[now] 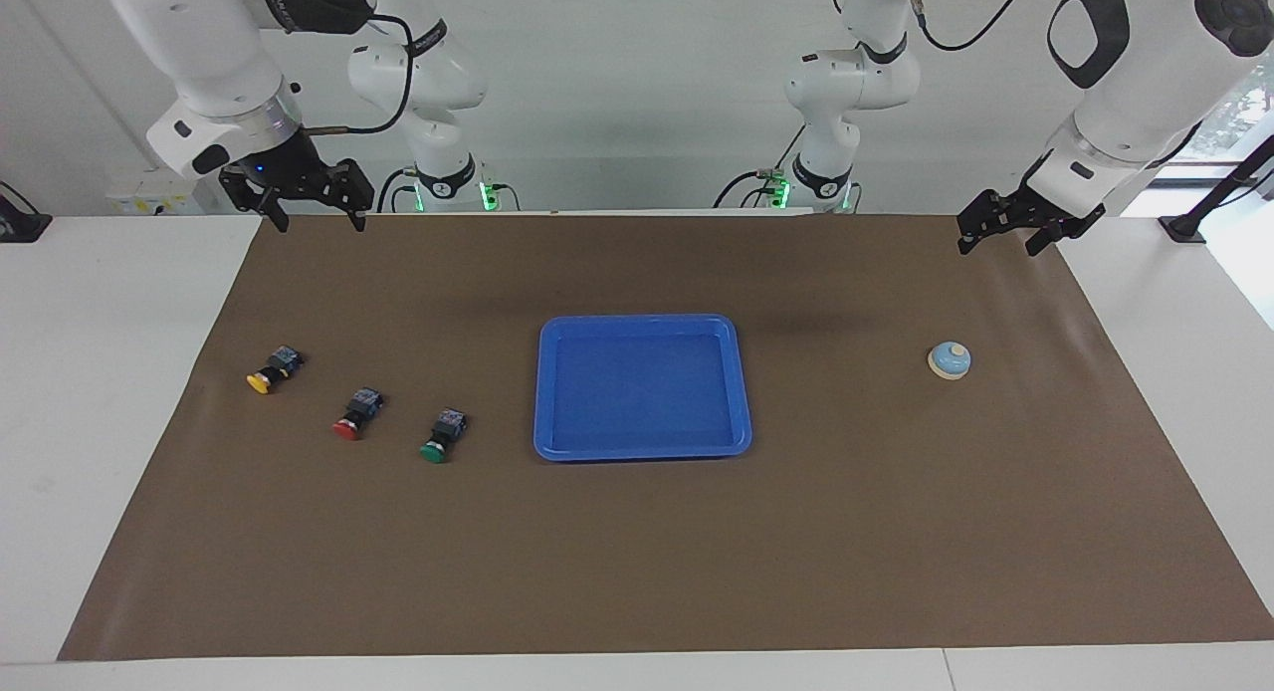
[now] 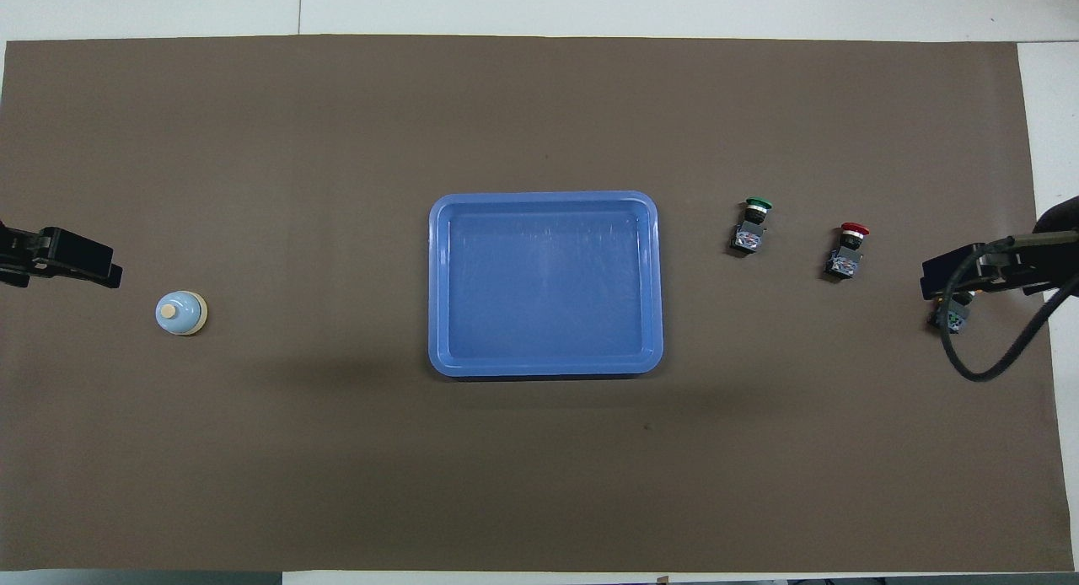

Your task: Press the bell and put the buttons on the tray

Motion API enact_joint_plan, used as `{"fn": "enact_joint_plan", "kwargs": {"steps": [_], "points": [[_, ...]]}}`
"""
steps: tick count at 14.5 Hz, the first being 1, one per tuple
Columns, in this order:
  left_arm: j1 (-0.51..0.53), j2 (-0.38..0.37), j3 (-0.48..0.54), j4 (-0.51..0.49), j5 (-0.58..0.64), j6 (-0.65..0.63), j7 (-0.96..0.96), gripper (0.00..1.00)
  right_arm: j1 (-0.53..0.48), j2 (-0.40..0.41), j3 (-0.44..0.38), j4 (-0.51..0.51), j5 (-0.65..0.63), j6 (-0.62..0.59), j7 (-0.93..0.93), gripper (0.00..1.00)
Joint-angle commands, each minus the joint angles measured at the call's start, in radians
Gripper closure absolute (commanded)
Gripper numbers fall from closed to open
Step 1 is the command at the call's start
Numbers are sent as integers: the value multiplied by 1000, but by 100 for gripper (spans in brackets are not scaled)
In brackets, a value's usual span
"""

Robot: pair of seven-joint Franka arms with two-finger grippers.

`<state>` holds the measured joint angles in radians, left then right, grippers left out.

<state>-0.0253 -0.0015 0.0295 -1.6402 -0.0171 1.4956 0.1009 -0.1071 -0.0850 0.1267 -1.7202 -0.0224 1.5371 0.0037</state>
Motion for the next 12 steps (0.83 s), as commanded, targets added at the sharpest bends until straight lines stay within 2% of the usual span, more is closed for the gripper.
{"fn": "enact_joint_plan", "kwargs": {"steps": [1, 3, 7, 9, 12], "points": [[-5, -14, 7, -3, -17, -15, -7, 0, 29, -59, 5, -189, 1, 177, 80, 0], [-5, -12, 7, -3, -17, -15, -7, 0, 70, -39, 5, -255, 1, 262, 220, 0], [-5, -14, 7, -3, -17, -15, -7, 0, 99, 89, 5, -363, 1, 525, 379, 0], [-5, -12, 7, -1, -17, -15, -7, 0, 101, 129, 5, -415, -2, 673, 417, 0], [-5, -12, 7, -3, -17, -15, -7, 0, 99, 165, 4, -429, -5, 767, 415, 0]]}}
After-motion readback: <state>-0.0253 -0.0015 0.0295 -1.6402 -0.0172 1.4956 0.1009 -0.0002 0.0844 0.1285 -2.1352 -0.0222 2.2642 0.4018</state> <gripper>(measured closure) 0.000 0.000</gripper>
